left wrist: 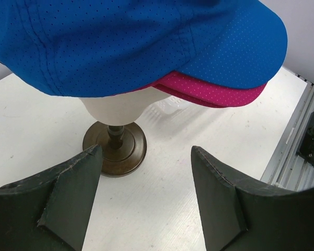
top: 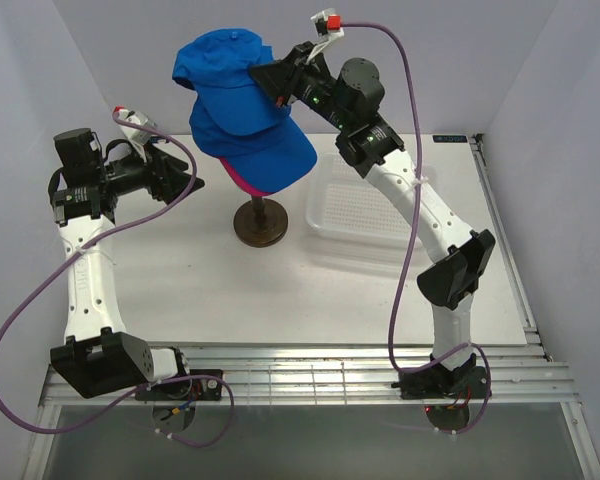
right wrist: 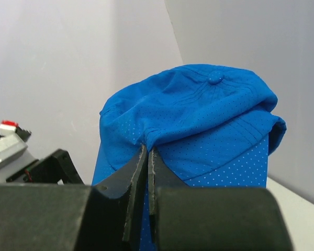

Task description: Stack the hats

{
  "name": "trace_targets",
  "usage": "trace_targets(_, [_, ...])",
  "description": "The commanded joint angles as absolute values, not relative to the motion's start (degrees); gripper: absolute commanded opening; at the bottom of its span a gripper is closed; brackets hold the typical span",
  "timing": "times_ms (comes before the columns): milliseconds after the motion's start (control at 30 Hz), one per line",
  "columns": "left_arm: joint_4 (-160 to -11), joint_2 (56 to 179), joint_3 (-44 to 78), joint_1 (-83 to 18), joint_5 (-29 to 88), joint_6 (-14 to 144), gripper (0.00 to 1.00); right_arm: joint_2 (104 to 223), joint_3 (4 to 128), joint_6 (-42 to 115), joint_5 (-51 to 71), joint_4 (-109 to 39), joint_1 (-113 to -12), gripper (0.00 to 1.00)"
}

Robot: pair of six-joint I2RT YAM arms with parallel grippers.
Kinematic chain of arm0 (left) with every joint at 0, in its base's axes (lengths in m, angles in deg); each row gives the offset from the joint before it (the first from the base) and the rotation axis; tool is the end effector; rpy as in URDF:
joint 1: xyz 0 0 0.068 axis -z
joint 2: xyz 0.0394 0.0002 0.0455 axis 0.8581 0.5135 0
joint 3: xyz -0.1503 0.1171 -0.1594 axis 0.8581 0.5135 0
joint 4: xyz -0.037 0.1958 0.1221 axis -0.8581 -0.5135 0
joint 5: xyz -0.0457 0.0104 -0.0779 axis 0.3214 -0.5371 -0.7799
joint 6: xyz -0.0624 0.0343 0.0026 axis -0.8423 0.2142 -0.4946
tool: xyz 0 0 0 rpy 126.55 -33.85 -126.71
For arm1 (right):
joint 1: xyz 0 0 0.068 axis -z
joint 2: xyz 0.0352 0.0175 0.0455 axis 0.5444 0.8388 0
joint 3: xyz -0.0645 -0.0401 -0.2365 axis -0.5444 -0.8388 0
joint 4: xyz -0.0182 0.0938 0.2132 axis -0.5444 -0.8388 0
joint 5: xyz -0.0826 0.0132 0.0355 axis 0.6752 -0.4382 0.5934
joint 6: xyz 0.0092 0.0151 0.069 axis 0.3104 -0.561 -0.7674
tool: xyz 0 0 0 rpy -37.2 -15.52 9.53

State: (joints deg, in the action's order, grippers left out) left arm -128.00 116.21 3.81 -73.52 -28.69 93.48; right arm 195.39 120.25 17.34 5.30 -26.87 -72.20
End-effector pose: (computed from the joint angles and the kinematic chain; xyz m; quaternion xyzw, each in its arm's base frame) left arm 0.2456 0.0076 0.3965 0.2942 0.7148 -0.3401 0.5355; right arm 0.3194 0.2767 0.5059 -0.1523 0.5245 0.4975 0.6740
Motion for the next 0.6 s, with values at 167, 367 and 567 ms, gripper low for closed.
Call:
trace_targets(167, [-126.6,114.8,4.1,-73.4,-28.0,94.0,0.78,191.0,117.9,21.8,1.6,-29.0,-72.5,0.08])
trace_targets(367, [-123.6,115.6,2.5,-73.4,-25.8,92.2,0.78,189.7,118.5,23.9,-1.1,-34.3,-71.8,0.08])
trace_targets(567, [-118.2,117.2,0.5,-73.4,-20.9,90.2,0.79,185.9,111.5,26.5,-2.0,-34.6,-71.1,0.08])
